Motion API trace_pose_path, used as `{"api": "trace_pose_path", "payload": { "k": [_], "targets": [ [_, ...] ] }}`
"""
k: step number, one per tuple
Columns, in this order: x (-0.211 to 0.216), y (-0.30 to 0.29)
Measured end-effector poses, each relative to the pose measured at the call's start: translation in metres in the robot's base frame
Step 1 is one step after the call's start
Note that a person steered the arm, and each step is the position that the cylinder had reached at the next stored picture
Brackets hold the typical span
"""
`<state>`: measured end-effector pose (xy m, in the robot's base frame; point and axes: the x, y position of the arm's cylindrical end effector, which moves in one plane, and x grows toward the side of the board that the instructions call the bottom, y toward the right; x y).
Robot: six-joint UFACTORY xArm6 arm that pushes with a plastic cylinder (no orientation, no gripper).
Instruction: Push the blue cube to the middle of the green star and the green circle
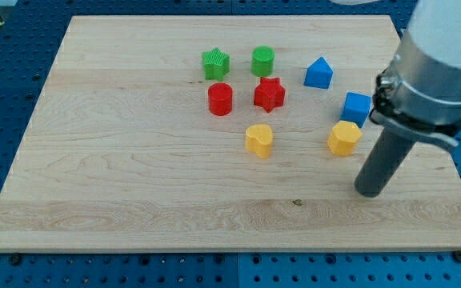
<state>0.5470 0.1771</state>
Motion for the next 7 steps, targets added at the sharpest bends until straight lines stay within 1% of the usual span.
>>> {"api": "trace_pose_path", "payload": {
  "k": [1, 2, 3, 4, 5, 7],
  "targets": [
    [-0.032, 0.012],
    [-0.055, 0.014],
    [-0.055, 0.014],
    [-0.07, 0.04],
    [-0.075, 0.05],
    [-0.087, 0.05]
  ]
}}
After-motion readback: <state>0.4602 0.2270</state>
